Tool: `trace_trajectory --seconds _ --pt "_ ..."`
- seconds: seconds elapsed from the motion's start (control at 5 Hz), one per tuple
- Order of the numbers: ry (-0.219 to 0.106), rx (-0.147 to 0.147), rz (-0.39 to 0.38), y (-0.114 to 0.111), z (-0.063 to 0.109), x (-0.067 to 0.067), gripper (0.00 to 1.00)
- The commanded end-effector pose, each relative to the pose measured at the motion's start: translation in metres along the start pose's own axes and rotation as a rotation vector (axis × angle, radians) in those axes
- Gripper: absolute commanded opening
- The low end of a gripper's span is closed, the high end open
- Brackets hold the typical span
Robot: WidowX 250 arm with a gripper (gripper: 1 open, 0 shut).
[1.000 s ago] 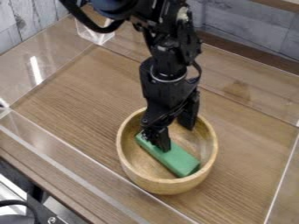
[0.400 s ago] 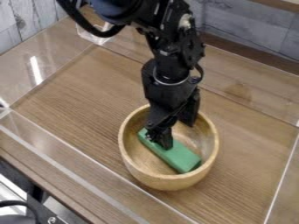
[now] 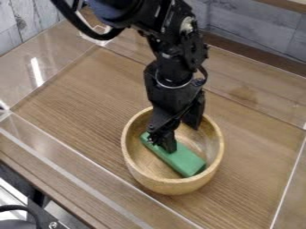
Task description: Move green object from inside the wooden bowl to the table next to it
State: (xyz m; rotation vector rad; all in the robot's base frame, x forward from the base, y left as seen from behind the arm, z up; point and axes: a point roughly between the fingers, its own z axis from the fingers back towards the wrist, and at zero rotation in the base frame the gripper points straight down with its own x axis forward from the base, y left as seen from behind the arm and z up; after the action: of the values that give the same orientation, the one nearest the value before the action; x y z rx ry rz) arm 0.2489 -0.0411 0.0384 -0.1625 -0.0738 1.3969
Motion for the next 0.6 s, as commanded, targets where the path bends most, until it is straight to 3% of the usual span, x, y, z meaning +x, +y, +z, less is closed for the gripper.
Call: trace_trajectory --seconds 0.0,0.2,0.4 --pt "-0.013 0.025 -0.022 0.006 -0.023 0.009 1.00" --pt "-0.018 0.024 -0.028 0.012 -0.031 0.010 0.00" --pt "-0.023 0.023 -0.033 0.018 -0.038 0.011 0.00"
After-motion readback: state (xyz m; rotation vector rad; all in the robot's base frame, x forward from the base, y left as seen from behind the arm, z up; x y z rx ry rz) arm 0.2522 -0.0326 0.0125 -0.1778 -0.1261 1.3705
